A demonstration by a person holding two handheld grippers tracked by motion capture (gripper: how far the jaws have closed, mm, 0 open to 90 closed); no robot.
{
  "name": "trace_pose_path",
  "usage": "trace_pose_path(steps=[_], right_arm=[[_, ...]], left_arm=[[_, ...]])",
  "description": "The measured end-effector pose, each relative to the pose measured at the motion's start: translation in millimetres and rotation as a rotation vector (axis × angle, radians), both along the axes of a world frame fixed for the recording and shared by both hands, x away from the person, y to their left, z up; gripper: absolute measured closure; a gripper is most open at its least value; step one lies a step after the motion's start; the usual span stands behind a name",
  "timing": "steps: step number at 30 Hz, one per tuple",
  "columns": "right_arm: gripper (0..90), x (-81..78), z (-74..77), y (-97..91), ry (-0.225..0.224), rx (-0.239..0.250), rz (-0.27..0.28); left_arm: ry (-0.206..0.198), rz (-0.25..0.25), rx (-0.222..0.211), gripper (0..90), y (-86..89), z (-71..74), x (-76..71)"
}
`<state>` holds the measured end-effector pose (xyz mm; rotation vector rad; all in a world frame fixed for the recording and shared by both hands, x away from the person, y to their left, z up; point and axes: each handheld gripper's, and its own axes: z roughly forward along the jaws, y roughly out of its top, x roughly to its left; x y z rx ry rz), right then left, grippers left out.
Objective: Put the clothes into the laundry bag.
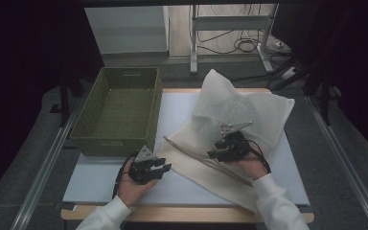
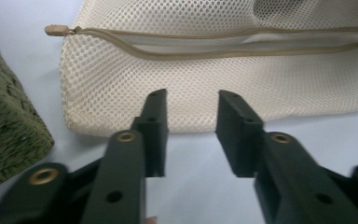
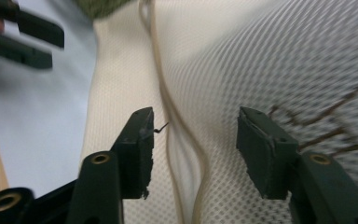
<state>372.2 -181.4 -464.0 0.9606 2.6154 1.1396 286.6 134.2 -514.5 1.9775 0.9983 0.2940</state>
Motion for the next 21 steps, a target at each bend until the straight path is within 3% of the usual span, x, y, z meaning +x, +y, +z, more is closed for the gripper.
trace_pose_path(steps=[4, 8, 14, 21], right_arm=[[38.7, -10.6, 13.4, -7.0, -0.074, 0.053, -0.041], [34.9, -21.2, 17.6, -19.0, -0.112, 0.092, -0.076], [32.0, -38.6, 5.6, -52.6, -0.153, 0.12, -0.152], [26.5, -55.6, -11.3, -86.0, -0.152, 0.14, -0.238]], left_arm=[[-0.009, 0.009, -0.001, 49.1, 1.4, 0.3, -1.7], [-0.013, 0.026, -0.004, 41.4, 4.2, 2.1, -0.4], [-0.011, 0.045, 0.01, 34.7, 11.4, 1.4, 1.3], [-0.015, 0.051, 0.052, 27.8, 13.7, -0.7, -1.2]])
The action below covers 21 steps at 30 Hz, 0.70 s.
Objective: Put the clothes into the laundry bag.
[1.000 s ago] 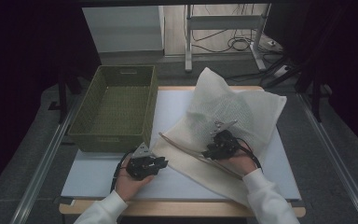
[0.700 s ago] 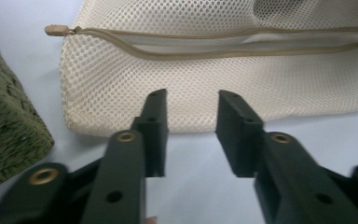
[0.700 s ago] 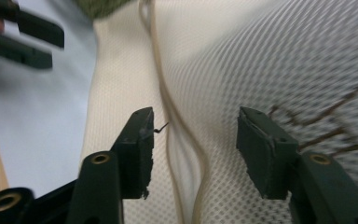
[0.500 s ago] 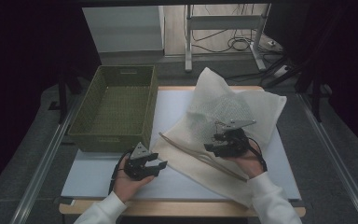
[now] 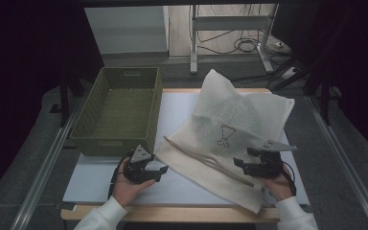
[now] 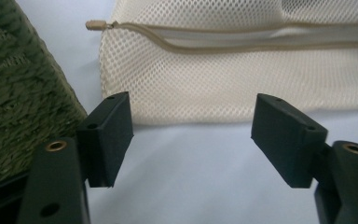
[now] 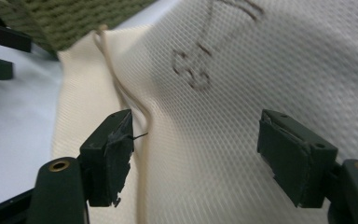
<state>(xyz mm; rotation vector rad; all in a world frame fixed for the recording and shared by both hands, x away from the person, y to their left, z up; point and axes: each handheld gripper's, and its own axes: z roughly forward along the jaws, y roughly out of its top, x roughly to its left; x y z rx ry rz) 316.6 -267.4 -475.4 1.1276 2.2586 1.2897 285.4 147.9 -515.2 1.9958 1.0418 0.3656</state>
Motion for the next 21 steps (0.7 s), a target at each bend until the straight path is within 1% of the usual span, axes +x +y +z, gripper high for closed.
trace_pose_path(steps=[3, 5, 7, 9, 11, 12, 15, 21], right_arm=[[25.8, -9.6, -10.6, -9.9, -0.012, 0.001, -0.016], [24.8, -13.1, -14.8, -12.6, -0.021, -0.009, -0.018], [24.1, -14.9, -16.6, -15.1, -0.018, -0.009, -0.021], [24.2, -15.4, -17.6, -16.5, -0.018, 0.0, -0.029], [24.9, -18.1, -16.3, -16.3, -0.053, -0.007, -0.041], [24.9, -19.2, -15.0, -16.1, -0.062, -0.006, -0.039], [24.9, -19.0, -15.3, -17.1, -0.061, -0.006, -0.041], [24.9, -19.4, -14.6, -18.0, -0.06, -0.007, -0.052]], left_arm=[[0.003, 0.003, 0.014, 25.9, 4.5, -1.2, -3.5], [0.003, 0.015, 0.018, 24.7, 9.9, -1.8, -6.8], [0.004, 0.032, 0.022, 23.9, 17.6, -3.3, -11.0], [0.007, 0.046, 0.022, 23.7, 24.6, -4.9, -13.7], [0.008, 0.058, 0.018, 23.4, 30.3, -5.7, -14.8], [0.007, 0.062, 0.014, 23.4, 31.8, -5.5, -14.8], [-0.001, 0.074, 0.007, 23.1, 34.4, -3.7, -12.8], [-0.005, 0.074, 0.01, 22.9, 35.4, -3.3, -12.5]])
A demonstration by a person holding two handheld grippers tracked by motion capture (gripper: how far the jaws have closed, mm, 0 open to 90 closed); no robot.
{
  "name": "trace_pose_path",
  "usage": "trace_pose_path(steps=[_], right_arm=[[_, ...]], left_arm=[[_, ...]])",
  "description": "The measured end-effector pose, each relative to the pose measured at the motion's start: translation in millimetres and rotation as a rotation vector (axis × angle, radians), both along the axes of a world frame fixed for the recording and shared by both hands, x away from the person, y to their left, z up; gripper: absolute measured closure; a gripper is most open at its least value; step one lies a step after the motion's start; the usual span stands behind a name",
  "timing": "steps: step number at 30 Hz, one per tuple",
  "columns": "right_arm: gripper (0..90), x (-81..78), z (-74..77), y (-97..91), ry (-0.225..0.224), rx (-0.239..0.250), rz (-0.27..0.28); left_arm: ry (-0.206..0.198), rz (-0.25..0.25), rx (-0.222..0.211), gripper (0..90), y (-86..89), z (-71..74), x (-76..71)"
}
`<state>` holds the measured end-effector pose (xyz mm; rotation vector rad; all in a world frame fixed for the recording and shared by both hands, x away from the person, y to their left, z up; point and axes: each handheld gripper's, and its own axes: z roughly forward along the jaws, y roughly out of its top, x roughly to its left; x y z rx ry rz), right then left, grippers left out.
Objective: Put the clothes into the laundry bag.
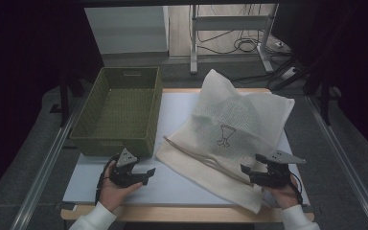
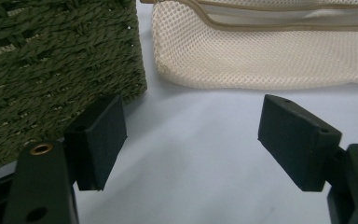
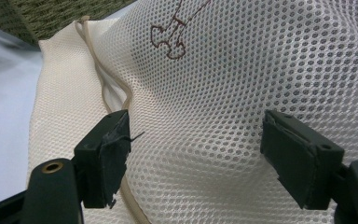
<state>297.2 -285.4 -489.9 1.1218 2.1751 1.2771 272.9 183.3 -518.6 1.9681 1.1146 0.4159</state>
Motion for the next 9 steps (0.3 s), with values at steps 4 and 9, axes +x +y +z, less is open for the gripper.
trace_pose_path(steps=[4, 9], right_arm=[[26.4, -2.6, 4.3, 1.7, -0.051, -0.021, -0.011], [26.2, 0.5, 3.1, 5.2, -0.045, -0.03, 0.008]], left_arm=[[-0.031, 0.011, -0.01, 23.1, 1.6, 3.2, -2.1], [-0.02, 0.034, 0.001, 22.2, 7.2, -1.6, -0.2]])
